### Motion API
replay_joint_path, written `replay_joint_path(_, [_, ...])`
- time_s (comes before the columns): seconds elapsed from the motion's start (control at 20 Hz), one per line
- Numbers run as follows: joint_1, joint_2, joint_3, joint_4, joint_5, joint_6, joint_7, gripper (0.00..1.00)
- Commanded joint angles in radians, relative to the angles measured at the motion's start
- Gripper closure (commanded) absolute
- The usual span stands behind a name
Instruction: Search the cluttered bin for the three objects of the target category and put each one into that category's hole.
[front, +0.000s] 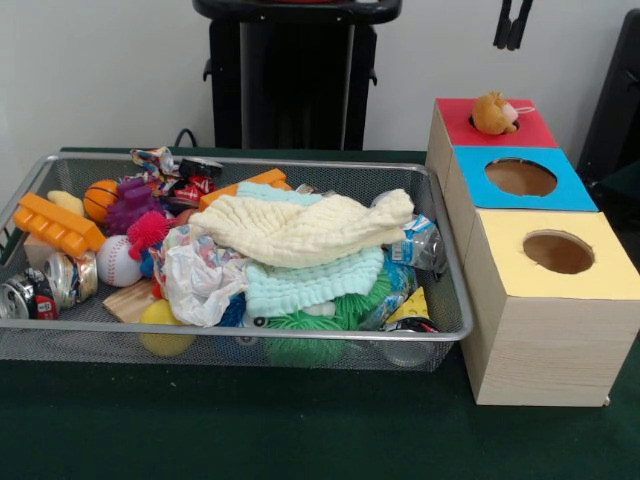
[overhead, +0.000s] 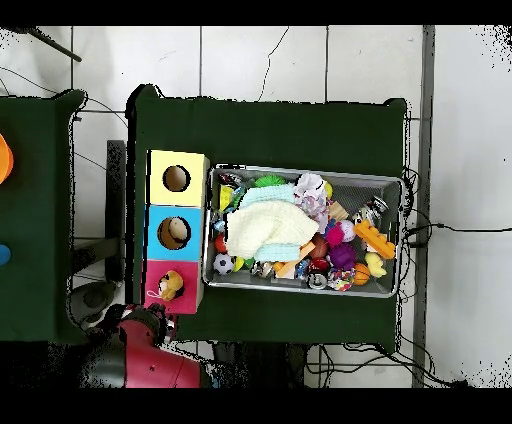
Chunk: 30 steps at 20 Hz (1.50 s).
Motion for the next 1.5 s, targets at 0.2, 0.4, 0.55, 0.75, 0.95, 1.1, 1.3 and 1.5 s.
replay_joint_path(0.2, [-0.024,0.026,0.022,-0.056,0.016,0.023,0.29,1.0])
replay_joint_path(0.4, [-0.02,0.017,0.009,-0.066,0.009,0.051,0.293,1.0])
replay_joint_path(0.55, [-0.022,0.015,0.011,-0.062,0.01,0.048,0.292,1.0])
replay_joint_path(0.75, [-0.025,0.019,0.024,-0.045,0.018,0.019,0.289,1.0])
replay_joint_path(0.95, [-0.03,0.023,0.03,-0.037,0.018,0.002,0.282,1.0])
replay_joint_path(1.1, [-0.03,0.018,0.036,-0.026,0.023,-0.007,0.282,1.0])
replay_joint_path(1.3, [-0.022,0.017,0.026,-0.038,0.019,0.012,0.29,1.0])
replay_joint_path(1.5, [0.003,-0.006,0.001,-0.037,0.008,0.049,0.306,1.0])
